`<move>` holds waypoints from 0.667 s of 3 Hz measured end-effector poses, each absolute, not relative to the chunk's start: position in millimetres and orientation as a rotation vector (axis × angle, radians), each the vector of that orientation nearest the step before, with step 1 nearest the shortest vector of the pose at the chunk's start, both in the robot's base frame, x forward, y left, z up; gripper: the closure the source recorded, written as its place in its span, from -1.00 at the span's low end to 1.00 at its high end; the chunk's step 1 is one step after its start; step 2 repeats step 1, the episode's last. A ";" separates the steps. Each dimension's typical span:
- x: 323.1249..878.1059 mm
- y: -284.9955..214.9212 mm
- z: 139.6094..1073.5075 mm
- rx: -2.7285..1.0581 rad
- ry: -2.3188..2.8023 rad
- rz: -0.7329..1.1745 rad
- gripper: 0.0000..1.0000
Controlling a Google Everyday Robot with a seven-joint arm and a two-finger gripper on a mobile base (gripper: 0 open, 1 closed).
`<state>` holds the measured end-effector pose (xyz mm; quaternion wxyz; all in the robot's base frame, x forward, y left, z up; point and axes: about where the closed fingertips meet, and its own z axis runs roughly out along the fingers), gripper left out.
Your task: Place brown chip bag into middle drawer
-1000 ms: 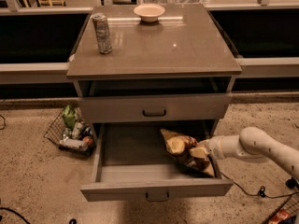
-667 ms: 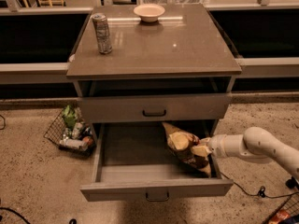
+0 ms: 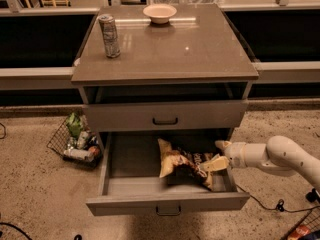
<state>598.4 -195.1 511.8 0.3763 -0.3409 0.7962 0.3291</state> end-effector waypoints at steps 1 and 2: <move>592.0 -204.8 531.2 -0.864 2.002 0.844 -1.00; 592.0 -204.8 531.2 -0.864 2.002 0.844 -1.00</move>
Offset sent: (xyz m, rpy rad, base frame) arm 0.0000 0.0000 0.0000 0.0000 0.0000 0.0000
